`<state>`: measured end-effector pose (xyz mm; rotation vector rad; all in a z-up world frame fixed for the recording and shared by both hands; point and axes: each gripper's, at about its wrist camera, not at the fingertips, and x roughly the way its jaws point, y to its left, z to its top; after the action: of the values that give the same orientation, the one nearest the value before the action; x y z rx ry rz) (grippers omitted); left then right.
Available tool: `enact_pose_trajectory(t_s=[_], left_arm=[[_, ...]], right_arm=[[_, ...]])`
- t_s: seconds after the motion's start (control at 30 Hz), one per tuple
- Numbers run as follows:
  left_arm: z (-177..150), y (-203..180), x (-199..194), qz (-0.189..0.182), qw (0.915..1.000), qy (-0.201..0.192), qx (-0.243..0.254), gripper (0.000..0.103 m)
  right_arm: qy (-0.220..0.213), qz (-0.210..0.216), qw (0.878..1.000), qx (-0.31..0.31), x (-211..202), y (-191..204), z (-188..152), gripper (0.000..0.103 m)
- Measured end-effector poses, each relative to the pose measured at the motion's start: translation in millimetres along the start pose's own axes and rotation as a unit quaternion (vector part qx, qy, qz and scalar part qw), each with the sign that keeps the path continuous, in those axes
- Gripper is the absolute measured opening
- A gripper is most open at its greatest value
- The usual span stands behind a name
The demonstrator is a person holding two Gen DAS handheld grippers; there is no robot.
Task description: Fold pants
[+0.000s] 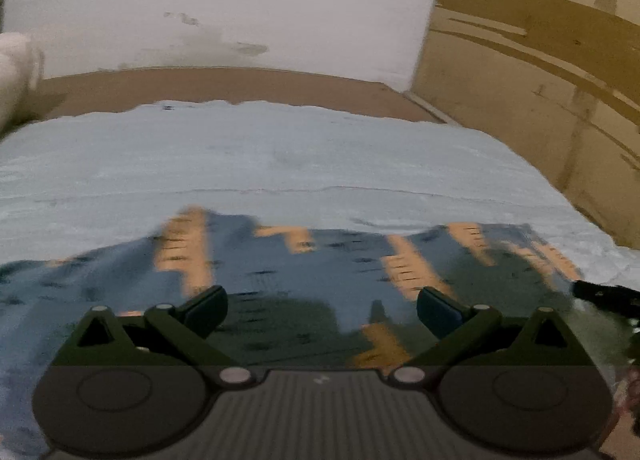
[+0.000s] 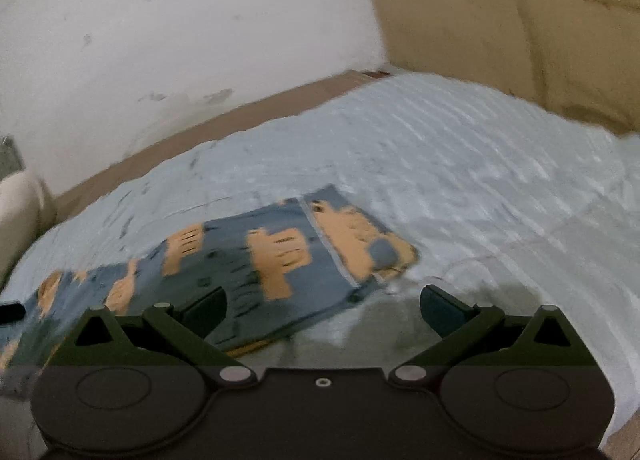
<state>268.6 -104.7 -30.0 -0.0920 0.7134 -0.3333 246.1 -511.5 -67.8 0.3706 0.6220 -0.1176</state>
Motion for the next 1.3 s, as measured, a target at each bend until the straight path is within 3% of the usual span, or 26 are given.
enact_pose_trajectory(t_s=[0.17, 0.37, 0.47, 0.53, 0.67, 0.8, 0.83, 0.87, 1.0, 1.17, 1.3], left_arm=[[2, -41, 23, -0.031, 0.9993, 0.013, 0.018, 0.103], [0, -73, 49, -0.039, 0.9974, 0.027, 0.053, 0.103], [-3, -79, 62, -0.029, 0.9964, 0.046, 0.065, 0.103], [-7, -81, 73, -0.017, 0.995, 0.068, 0.071, 0.103], [-9, -79, 72, -0.019, 0.9946, 0.07, 0.074, 0.103], [0, -71, 65, -0.038, 0.9961, 0.066, 0.044, 0.103], [3, -69, 63, -0.042, 0.9965, 0.063, 0.034, 0.103], [6, -68, 61, -0.047, 0.9967, 0.06, 0.027, 0.103], [19, -64, 52, -0.084, 0.9955, 0.044, 0.0, 0.103], [33, -61, 47, -0.131, 0.99, 0.039, -0.034, 0.103], [39, -52, 47, -0.176, 0.9802, 0.048, -0.076, 0.103]], right_arm=[[0.011, 0.005, 0.999, 0.03, 19, -8, 10, 0.1], [-0.002, -0.012, 0.997, 0.074, 28, -18, 13, 0.075], [-0.011, -0.027, 0.996, 0.086, 27, -20, 10, 0.055], [-0.014, -0.031, 0.995, 0.091, 26, -21, 10, 0.048], [-0.019, -0.031, 0.995, 0.09, 22, -22, 11, 0.039], [-0.032, -0.04, 0.997, 0.066, 17, -16, 13, 0.03], [-0.035, -0.045, 0.997, 0.061, 16, -14, 13, 0.021], [-0.038, -0.05, 0.997, 0.052, 14, -12, 13, 0.019], [-0.051, -0.047, 0.997, 0.025, 8, -3, 14, 0.015], [-0.075, -0.047, 0.995, -0.055, -4, 28, 17, 0.013], [-0.095, -0.022, 0.989, -0.113, -17, 60, 18, 0.012]])
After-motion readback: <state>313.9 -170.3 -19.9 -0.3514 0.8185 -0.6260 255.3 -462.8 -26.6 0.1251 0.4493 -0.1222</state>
